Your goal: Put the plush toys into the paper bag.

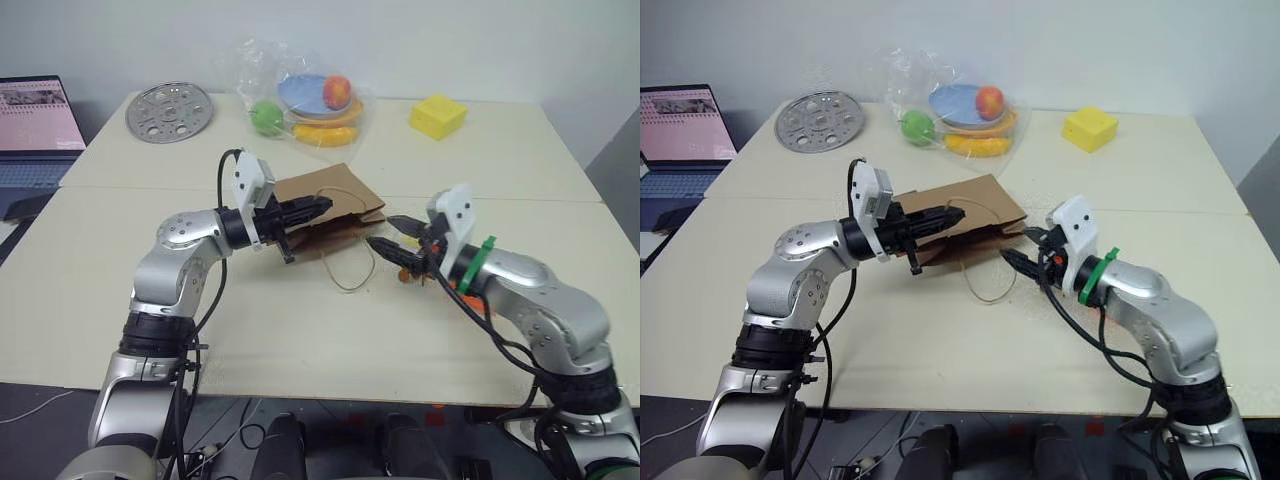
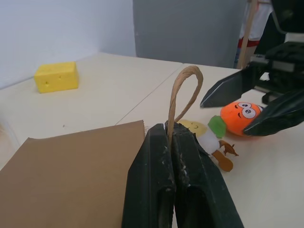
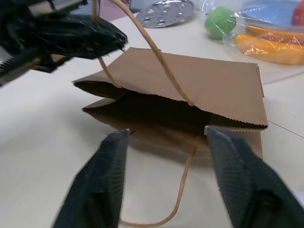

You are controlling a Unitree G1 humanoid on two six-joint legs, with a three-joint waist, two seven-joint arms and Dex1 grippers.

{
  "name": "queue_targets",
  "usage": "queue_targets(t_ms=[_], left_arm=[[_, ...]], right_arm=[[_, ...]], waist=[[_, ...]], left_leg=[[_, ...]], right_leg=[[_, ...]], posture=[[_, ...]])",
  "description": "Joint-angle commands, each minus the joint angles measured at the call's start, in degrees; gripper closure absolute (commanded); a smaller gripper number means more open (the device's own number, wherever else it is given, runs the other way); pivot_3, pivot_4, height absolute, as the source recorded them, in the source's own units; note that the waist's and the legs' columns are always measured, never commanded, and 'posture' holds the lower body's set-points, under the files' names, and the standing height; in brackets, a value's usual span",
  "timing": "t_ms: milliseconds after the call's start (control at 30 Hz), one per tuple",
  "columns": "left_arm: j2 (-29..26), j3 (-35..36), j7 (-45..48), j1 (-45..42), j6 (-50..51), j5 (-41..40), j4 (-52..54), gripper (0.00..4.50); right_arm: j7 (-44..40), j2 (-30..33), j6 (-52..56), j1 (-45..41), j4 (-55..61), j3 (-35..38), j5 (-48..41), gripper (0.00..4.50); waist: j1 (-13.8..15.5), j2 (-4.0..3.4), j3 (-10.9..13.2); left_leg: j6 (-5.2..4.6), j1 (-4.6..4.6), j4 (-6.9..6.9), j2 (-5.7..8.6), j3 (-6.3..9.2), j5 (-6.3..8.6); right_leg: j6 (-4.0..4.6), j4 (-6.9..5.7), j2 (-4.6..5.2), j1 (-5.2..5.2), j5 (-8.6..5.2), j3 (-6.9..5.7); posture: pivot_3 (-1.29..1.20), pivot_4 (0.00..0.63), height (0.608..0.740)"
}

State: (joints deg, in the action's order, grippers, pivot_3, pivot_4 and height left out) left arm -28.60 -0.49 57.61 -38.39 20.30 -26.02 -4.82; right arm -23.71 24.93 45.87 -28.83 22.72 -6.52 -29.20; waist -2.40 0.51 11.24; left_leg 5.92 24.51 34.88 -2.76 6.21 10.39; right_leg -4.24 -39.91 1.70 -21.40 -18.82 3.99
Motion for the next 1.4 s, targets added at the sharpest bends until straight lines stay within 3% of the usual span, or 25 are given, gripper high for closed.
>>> queue_targets(t_ms=[33, 133, 167, 267, 600, 833, 1100, 1400], left_arm=[[0.2, 0.9, -0.1, -2.4, 0.4, -0.8, 1.2, 4.5], [0.4, 1.0, -0.3, -2.6, 1.1, -1.1, 1.7, 4.5], [0.5, 1.1, -0.4, -2.7, 1.5, -1.3, 1.8, 4.5], [1.5, 3.0, -1.4, -3.4, 4.0, -4.2, 2.3, 4.5], [-0.8, 5.7, -0.2, -4.5, 8.0, -7.0, 3.6, 4.5], [-3.6, 8.3, -0.5, -7.1, 11.6, -9.1, 2.2, 4.5], [-5.9, 15.8, -7.1, -19.1, 6.5, -7.7, -11.5, 4.5], [-6.1, 15.4, -7.0, -18.9, 6.6, -8.0, -9.9, 4.5]], right_arm=[[1.3, -2.4, -4.6, -3.1, -2.6, -2.7, 5.3, 3.34], [2.2, -5.3, -6.7, -4.4, -6.4, -3.9, 8.0, 4.41], [2.4, -6.8, -7.6, -5.0, -8.0, -5.0, 9.1, 4.46], [3.2, -10.3, -12.4, -6.5, -13.3, -9.2, 14.8, 4.46], [10.8, -25.5, -21.7, -14.5, -40.2, -8.6, 22.9, 4.46], [11.0, -28.5, -23.2, -13.8, -45.9, -8.3, 25.8, 4.46], [10.9, -32.3, -26.2, -13.4, -50.8, -7.1, 26.6, 4.46], [12.2, -32.9, -25.9, -13.1, -52.0, -5.2, 26.6, 4.46]], waist=[[-0.1, 0.0, 0.0], [-0.1, 0.0, 0.0], [-0.1, 0.0, 0.0], [-0.7, 0.0, 0.0], [-1.1, 0.0, 0.0], [-0.9, 0.0, 0.0], [-1.4, 0.01, 0.0], [-1.5, 0.01, 0.0]], left_leg=[[0.0, 0.0, 0.0, 0.0, 0.01, 0.0], [0.0, 0.01, -0.04, 0.0, 0.01, 0.0], [0.0, 0.01, -0.04, 0.0, 0.01, 0.0], [0.0, 0.01, -0.05, 0.0, 0.01, 0.0], [0.01, -0.01, -0.05, -0.01, 0.03, 0.0], [0.01, 0.0, -0.07, 0.0, 0.04, 0.0], [0.01, -0.01, -0.07, -0.02, 0.09, 0.0], [0.02, 0.0, -0.1, -0.03, 0.11, -0.01]], right_leg=[[0.0, 0.0, 0.0, 0.0, 0.0, -0.01], [0.0, 0.03, 0.0, 0.0, 0.0, -0.02], [0.0, 0.04, 0.0, -0.01, 0.0, -0.02], [0.0, 0.0, 0.0, -0.04, 0.0, -0.02], [0.01, -0.07, 0.0, -0.05, 0.0, -0.03], [0.01, -0.06, 0.0, -0.06, 0.0, -0.04], [0.01, -0.09, -0.04, -0.09, 0.0, -0.06], [0.01, -0.1, -0.04, -0.09, 0.0, -0.08]], posture=[[0.0, 0.15, 0.74], [0.0, 0.15, 0.74], [0.0, 0.15, 0.74], [0.0, 0.15, 0.74], [0.0, 0.15, 0.74], [0.0, 0.15, 0.74], [0.0, 0.15, 0.74], [0.0, 0.15, 0.74]])
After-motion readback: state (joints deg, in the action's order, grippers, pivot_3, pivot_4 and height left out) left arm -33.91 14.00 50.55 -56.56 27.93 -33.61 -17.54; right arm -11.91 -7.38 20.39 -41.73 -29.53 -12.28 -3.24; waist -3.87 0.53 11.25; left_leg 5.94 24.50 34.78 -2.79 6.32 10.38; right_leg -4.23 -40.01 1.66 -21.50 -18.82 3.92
